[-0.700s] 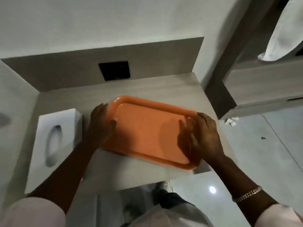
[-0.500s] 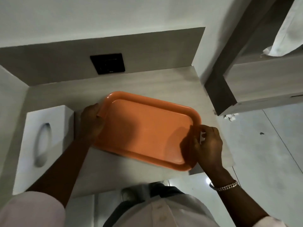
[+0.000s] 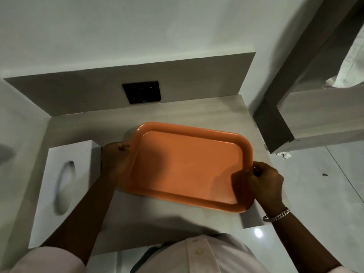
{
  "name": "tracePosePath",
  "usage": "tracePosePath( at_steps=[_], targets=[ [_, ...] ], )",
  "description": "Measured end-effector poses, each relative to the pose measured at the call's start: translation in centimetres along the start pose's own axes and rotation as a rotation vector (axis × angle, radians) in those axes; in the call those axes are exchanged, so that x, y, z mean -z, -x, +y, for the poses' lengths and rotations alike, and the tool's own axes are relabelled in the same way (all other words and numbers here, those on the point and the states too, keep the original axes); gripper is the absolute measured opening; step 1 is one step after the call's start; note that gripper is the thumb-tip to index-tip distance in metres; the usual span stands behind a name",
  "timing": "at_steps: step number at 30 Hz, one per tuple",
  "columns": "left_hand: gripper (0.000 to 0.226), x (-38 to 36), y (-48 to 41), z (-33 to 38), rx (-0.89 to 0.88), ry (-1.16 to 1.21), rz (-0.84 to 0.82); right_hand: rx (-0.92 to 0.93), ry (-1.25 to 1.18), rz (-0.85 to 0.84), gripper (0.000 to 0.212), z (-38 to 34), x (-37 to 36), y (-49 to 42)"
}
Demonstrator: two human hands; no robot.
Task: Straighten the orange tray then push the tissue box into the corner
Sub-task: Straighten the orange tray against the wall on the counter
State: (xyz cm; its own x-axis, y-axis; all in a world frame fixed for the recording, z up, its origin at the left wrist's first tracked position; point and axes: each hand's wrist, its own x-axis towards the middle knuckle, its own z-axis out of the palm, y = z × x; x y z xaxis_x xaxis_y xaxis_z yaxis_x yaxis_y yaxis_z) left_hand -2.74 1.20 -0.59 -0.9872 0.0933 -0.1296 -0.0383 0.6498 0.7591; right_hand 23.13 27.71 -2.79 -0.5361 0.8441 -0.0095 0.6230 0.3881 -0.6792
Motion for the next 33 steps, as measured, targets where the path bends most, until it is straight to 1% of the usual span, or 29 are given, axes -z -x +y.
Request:
tracePosePath(
  at_steps=[1, 2, 7, 9, 13, 16, 20, 24, 28, 30, 31, 33],
  targets=[
    [0.025, 0.2, -0.1, 0.1, 0.021, 0.009, 0.006, 0.03, 0.019, -0.006, 0.015, -0.5, 0.2, -0.9],
    [0.021, 0.3, -0.3, 0.0, 0.041, 0.017, 0.013, 0.057, 0.038, -0.013, 0.014, -1.0, 0.3, -1.8],
    [0.026, 0.7, -2.1, -0.4, 0.058, 0.058, 0.026, 0.133, 0.133, -0.089, 0.017, -3.4, 0.5, -6.9],
    [0.026, 0.7, -3.0, -0.6, 0.05, 0.074, 0.021, 0.126, 0.172, -0.126, 0.021, -4.2, 0.1, -8.7],
    [0.024, 0.1, -4.0, -0.9, 0.075, 0.078, 0.027, 0.115, 0.218, -0.197, 0.021, -5.6, -1.1, -11.4],
    [0.027, -0.4, -4.5, -1.5, 0.113, 0.077, 0.021, 0.1, 0.248, -0.22, 0.021, -6.4, -1.8, -12.7],
    [0.029, -0.7, -5.0, -2.0, 0.106, 0.065, 0.035, 0.097, 0.272, -0.252, 0.02, -6.6, -2.8, -13.3],
    [0.035, -0.9, -5.2, -2.2, 0.089, 0.057, 0.029, 0.058, 0.261, -0.246, 0.019, -6.2, -3.4, -13.2],
    [0.027, -1.1, -4.8, -1.9, 0.016, 0.01, 0.025, 0.032, 0.236, -0.247, 0.022, -5.9, -3.4, -12.9],
    [0.027, -1.0, -4.1, -1.1, -0.062, -0.068, 0.025, 0.023, 0.227, -0.241, 0.034, -6.0, -3.3, -12.3],
    [0.031, -1.0, -3.6, -0.5, -0.121, -0.124, 0.028, 0.055, 0.238, -0.229, 0.044, -6.1, -3.3, -11.5],
    [0.051, -1.6, -1.7, 0.3, -0.261, -0.247, 0.045, 0.217, 0.286, -0.178, 0.055, -6.6, -3.4, -9.3]
  ],
)
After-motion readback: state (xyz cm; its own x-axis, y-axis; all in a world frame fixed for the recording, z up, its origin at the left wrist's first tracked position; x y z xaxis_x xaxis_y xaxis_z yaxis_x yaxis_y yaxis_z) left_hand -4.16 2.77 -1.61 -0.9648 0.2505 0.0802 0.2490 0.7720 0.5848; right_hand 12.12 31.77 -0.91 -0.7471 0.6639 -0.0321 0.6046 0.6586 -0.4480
